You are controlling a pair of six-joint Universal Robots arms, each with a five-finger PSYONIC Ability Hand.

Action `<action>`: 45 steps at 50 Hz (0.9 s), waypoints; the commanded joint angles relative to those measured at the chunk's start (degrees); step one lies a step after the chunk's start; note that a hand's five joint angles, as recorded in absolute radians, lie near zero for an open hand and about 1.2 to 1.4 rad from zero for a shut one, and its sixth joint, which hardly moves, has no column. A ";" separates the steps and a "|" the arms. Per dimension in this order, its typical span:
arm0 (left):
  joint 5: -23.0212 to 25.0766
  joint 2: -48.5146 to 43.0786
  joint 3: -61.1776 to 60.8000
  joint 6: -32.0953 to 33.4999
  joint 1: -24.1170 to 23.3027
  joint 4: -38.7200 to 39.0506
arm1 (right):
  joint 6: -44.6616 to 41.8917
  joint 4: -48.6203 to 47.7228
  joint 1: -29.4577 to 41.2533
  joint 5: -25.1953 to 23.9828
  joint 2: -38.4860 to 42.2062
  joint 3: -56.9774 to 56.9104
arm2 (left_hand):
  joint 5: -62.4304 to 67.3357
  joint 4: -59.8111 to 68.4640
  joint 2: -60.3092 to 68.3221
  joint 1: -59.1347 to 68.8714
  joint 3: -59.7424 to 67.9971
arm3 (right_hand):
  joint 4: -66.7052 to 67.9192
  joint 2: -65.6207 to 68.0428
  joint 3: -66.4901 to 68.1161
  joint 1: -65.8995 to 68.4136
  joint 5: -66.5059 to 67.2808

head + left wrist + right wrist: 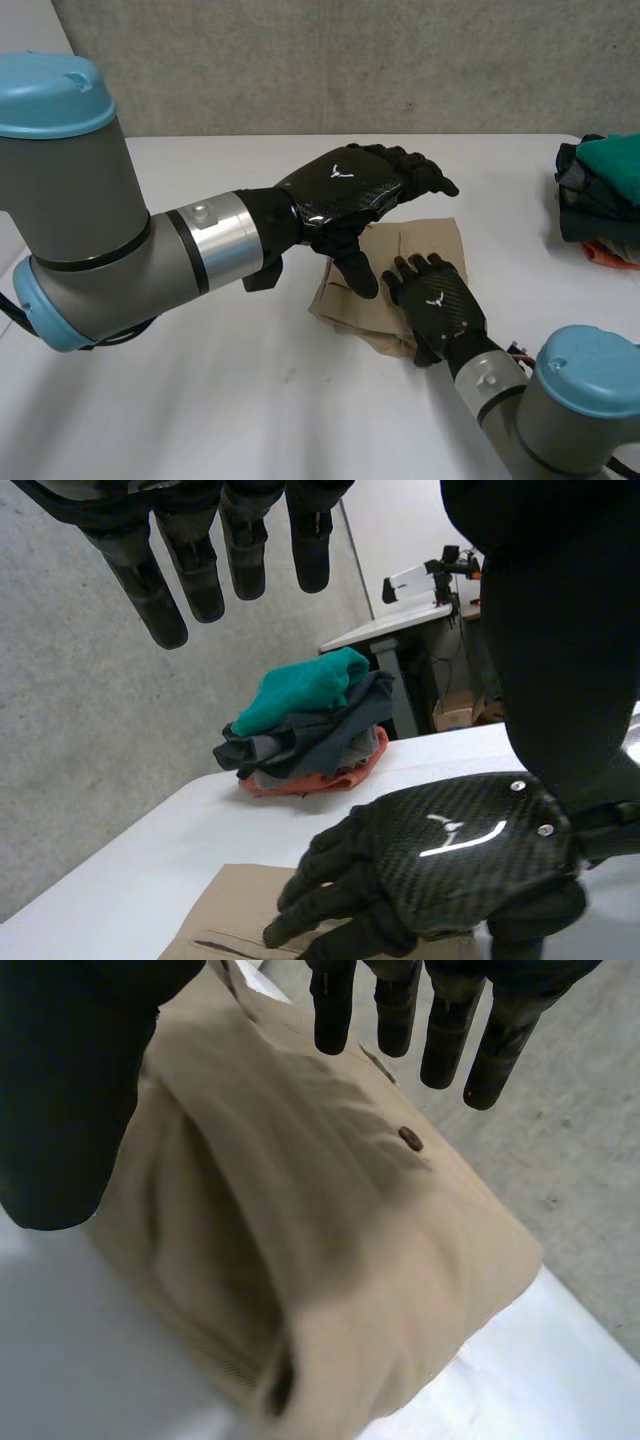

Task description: Fold the laundry.

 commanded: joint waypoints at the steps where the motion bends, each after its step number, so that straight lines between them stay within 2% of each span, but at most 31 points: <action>1: -0.60 1.36 -1.00 0.12 -0.21 0.66 | -2.12 -2.59 -0.34 -0.13 5.02 -5.11 | 2.13 1.91 1.81 1.38 1.67 | -0.11 0.89 1.21 3.11 0.19; 17: -0.68 2.33 -2.85 0.21 -0.39 0.93 | -1.69 -2.15 -0.43 0.31 9.77 -14.87 | 1.63 1.40 1.31 0.87 1.16 | 18.57 19.57 19.89 21.79 18.87; 27: -0.68 2.42 -3.20 0.21 -0.21 0.93 | -1.42 1.18 -0.69 0.31 13.20 -20.76 | 1.80 1.57 1.48 1.04 1.33 | 19.76 20.77 21.09 22.99 20.06; 31: -0.68 2.42 -3.20 0.21 -0.12 0.93 | -1.16 4.26 -0.78 0.23 14.61 -23.92 | 1.80 1.57 1.48 1.04 1.33 | 28.48 29.48 29.80 31.70 28.78; 34: -0.68 2.42 -3.29 0.21 -0.03 0.93 | 0.42 6.46 -0.87 0.14 15.40 -26.30 | 1.80 1.57 1.48 1.04 1.33 | 52.32 53.33 53.65 55.55 52.62; 35: -0.68 2.42 -3.29 0.21 0.05 0.93 | 1.55 7.25 -0.95 0.22 15.57 -27.43 | 1.80 1.57 1.48 1.04 1.33 | 66.32 67.33 67.65 69.55 66.62; 40: -0.77 2.59 -3.20 0.21 0.23 0.93 | 3.94 7.61 -1.22 0.31 15.14 -29.73 | 1.80 1.57 1.48 1.04 1.33 | 66.46 67.47 67.79 69.69 66.76; 45: -0.77 4.26 -4.08 0.21 0.93 0.93 | 3.68 9.27 -4.98 -0.30 14.17 -33.06 | 1.96 1.74 1.65 1.21 1.50 | 66.46 67.47 67.79 69.69 66.76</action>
